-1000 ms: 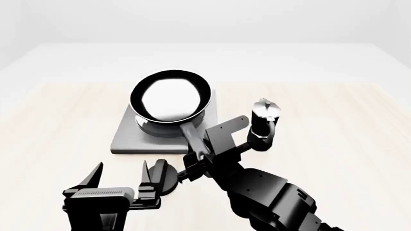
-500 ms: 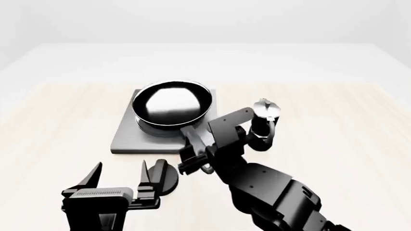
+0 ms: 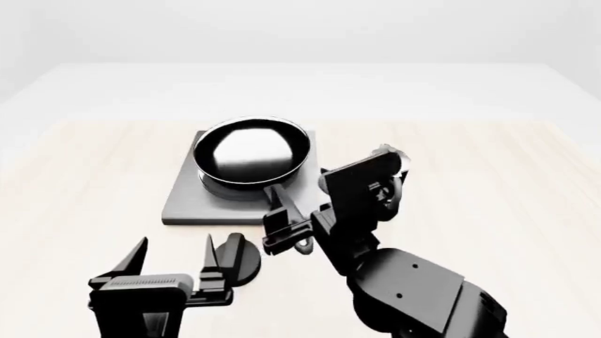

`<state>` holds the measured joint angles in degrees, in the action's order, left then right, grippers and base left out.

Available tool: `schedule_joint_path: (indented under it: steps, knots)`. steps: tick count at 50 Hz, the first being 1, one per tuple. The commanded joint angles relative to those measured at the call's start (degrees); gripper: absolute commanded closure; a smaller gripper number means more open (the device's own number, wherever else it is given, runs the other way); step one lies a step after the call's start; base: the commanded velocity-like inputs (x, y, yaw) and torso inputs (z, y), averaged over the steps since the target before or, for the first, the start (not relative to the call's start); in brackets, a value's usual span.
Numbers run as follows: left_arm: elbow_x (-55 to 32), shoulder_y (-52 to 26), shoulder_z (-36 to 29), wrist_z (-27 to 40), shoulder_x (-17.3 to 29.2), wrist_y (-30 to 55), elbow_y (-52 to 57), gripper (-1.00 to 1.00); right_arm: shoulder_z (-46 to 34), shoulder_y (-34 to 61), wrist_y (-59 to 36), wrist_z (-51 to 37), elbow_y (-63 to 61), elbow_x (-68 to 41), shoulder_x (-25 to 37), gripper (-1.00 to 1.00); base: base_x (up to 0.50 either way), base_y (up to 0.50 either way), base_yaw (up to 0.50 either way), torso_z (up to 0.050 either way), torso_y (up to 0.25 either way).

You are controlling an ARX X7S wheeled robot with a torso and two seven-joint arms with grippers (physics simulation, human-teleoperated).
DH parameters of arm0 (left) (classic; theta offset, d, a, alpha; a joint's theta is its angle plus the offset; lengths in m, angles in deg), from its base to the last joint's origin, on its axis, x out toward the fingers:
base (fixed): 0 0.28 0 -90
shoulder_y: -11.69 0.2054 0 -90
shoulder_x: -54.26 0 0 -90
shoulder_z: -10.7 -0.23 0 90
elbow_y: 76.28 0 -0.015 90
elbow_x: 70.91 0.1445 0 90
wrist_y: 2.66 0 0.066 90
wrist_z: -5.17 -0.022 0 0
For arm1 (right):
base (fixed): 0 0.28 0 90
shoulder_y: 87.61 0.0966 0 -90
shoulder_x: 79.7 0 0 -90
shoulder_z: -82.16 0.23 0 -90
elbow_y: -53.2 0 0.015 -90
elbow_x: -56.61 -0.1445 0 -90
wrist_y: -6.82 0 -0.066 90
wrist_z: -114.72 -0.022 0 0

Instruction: Put the frying pan on the stove.

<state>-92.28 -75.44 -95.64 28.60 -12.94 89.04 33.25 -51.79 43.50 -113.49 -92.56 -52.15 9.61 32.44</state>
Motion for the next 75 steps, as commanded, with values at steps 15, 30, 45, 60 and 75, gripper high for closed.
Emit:
schedule_joint_path:
  steps: [15,30,45,60,75]
  knots:
    - [-1.23,1.24,1.23,1.08,1.38,0.17,3.29,-1.0,2.61,-6.98,5.79,-3.77,-11.88,1.03,5.0,-1.0,0.0,0.0,0.0,0.0,0.0]
    - [-1.39,2.73,1.5,1.84,2.5,0.4,6.72,-1.0,5.45,-13.08,11.34,-6.19,-19.5,1.64,8.77,-1.0,0.0,0.0,0.0,0.0,0.0]
    - [-1.85,5.14,2.4,2.89,4.09,0.14,12.18,-1.0,6.73,-15.36,13.51,-9.05,-25.05,2.74,9.92,-1.0,0.0,0.0,0.0,0.0,0.0]
    - [-1.82,8.01,3.24,3.87,5.23,-1.35,17.6,-1.0,7.41,-18.7,16.37,-11.73,-31.35,5.56,11.27,-1.0,0.0,0.0,0.0,0.0,0.0]
    - [-1.95,11.31,4.27,4.54,7.04,-2.45,22.95,-1.0,5.9,-18.34,13.92,-15.42,-38.68,8.02,11.36,-1.0,0.0,0.0,0.0,0.0,0.0]
